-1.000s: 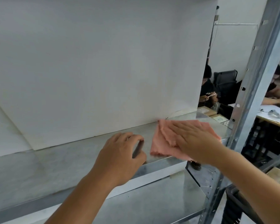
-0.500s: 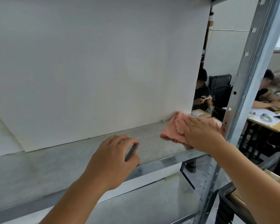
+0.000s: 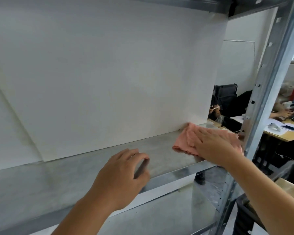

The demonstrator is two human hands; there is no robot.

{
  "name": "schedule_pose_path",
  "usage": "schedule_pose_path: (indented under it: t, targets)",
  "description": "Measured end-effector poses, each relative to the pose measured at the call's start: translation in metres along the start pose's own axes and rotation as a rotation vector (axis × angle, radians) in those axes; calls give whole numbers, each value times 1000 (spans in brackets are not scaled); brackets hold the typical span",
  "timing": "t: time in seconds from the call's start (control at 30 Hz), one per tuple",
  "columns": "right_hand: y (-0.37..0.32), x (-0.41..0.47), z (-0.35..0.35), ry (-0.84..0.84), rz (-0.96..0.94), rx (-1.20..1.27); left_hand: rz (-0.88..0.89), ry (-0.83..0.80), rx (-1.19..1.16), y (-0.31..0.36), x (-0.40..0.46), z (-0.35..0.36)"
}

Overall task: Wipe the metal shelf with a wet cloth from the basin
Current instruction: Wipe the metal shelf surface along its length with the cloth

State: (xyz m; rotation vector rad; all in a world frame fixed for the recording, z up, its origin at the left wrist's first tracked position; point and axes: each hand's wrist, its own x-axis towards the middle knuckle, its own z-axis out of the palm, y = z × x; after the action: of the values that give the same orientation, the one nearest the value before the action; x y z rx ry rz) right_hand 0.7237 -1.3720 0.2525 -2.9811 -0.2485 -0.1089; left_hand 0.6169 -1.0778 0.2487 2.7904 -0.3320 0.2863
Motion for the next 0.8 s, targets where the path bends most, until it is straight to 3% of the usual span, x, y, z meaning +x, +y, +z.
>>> schedule_pose_path:
  t: [0.1, 0.17, 0.37, 0.5, 0.57, 0.7, 0.8]
  targets:
    - [-59, -40, 9, -139, -171, -129, -3, -8, -6, -15, -10, -7]
    - [-79, -55, 10, -145, -259, -174, 1, -9, -7, -27, -18, -12]
    - [-100, -48, 15, -26, -13, -57, -4, 8, -17, -60, -43, -27]
    - [-183, -71, 35, 127, -228, 125, -22, 27, -14, -90, -66, -38]
    - [-197, -73, 33, 68, -246, 104, -28, 43, -9, -106, -78, -46]
    - [-195, -65, 20, -8, 60, 15, -76, 74, -19, -140, -109, -64]
    - [-255, -80, 30, -14, -32, -21, -122, 101, -9, -169, -137, -79]
